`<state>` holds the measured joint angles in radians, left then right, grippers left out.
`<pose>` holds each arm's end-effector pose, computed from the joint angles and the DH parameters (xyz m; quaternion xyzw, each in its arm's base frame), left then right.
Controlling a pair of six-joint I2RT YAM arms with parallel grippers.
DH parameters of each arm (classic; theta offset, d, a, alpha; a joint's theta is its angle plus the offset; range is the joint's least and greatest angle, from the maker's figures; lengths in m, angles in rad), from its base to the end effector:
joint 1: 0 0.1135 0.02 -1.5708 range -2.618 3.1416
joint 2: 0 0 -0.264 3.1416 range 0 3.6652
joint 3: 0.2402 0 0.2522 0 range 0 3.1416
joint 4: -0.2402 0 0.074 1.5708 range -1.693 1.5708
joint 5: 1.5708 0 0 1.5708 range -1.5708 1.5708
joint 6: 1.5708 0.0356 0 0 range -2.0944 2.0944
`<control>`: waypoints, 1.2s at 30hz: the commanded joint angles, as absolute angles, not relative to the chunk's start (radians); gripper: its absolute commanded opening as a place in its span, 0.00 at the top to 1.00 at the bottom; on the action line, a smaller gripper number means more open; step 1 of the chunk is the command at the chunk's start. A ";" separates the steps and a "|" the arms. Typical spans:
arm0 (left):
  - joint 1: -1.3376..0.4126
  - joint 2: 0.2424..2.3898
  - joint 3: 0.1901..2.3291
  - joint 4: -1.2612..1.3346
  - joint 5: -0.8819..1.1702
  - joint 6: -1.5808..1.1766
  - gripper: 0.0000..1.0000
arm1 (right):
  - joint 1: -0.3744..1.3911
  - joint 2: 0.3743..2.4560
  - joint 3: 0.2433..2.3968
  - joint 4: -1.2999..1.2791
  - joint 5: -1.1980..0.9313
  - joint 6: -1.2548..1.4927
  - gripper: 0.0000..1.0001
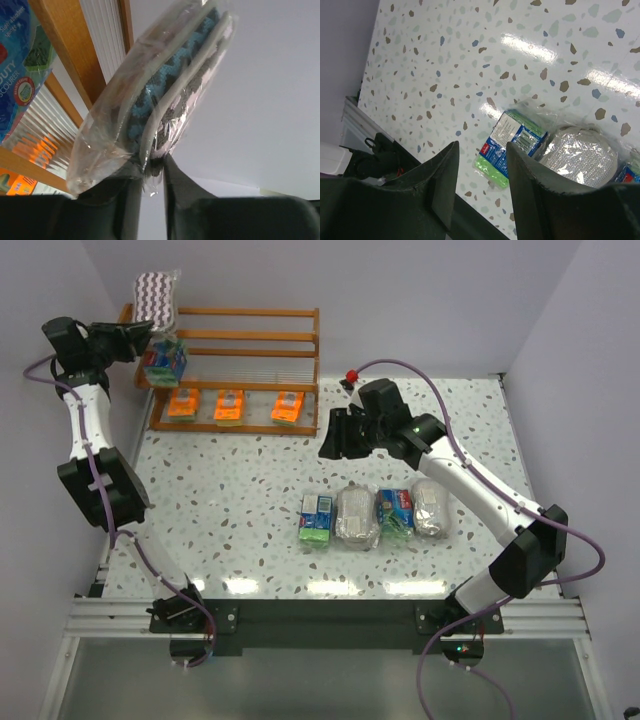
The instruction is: Place and organize the cleaning sponges onto the shelf
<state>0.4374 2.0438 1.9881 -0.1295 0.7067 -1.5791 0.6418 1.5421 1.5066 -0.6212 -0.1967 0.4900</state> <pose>0.4514 0.1856 0.3762 -0.4928 0.5720 -0.5478 0.3603 0.2727 0.2125 0.3622 -0.1109 0.8872 0.3098 0.3235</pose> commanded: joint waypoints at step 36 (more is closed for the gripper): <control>0.235 1.131 0.922 0.006 0.655 -1.091 0.14 | 0.692 1.624 1.356 -0.588 -0.152 0.489 0.56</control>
